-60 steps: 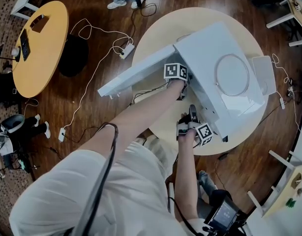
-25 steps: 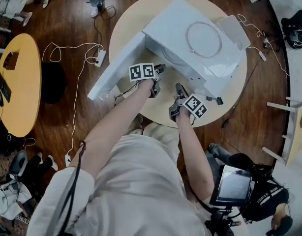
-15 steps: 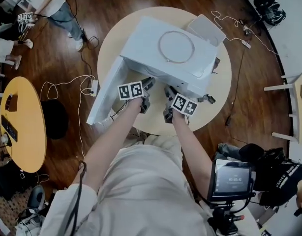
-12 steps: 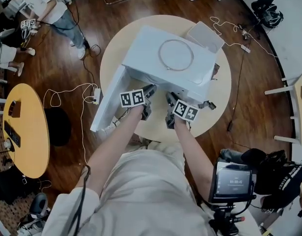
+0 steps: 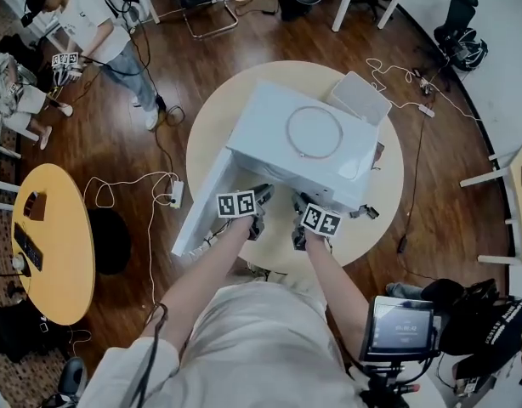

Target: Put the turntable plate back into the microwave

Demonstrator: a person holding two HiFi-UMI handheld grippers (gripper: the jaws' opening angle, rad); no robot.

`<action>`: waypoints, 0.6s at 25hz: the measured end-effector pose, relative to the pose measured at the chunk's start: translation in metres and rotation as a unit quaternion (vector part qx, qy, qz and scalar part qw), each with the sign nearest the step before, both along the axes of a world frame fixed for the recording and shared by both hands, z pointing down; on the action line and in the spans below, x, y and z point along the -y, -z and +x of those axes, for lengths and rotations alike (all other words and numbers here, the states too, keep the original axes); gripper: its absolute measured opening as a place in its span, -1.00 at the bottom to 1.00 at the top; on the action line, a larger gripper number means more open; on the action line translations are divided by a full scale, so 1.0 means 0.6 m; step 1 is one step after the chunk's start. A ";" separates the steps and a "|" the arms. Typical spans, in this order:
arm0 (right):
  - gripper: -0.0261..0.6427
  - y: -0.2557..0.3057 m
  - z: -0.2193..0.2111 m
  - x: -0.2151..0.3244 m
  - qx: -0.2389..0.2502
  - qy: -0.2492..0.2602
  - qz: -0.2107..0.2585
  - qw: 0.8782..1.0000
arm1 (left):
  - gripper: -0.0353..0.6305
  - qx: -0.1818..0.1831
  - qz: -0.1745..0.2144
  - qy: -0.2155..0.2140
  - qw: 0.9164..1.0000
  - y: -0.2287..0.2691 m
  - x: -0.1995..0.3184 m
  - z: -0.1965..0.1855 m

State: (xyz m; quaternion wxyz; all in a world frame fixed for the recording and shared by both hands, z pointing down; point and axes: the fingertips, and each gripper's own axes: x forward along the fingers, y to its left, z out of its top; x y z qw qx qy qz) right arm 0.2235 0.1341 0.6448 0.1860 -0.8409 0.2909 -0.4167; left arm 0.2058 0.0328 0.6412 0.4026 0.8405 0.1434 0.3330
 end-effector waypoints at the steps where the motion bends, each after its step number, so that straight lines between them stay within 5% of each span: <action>1: -0.63 -0.015 0.003 0.006 0.015 -0.021 0.014 1.000 | -0.69 0.005 -0.003 0.002 1.000 -0.007 0.002 -0.006; 9: -0.63 -0.135 0.060 0.034 0.079 -0.173 0.069 0.979 | -0.69 0.014 0.006 0.010 1.000 -0.014 0.018 -0.051; 15: -0.63 -0.151 0.102 0.012 0.097 -0.205 0.067 0.972 | -0.69 0.011 -0.012 0.041 0.999 0.001 0.014 -0.057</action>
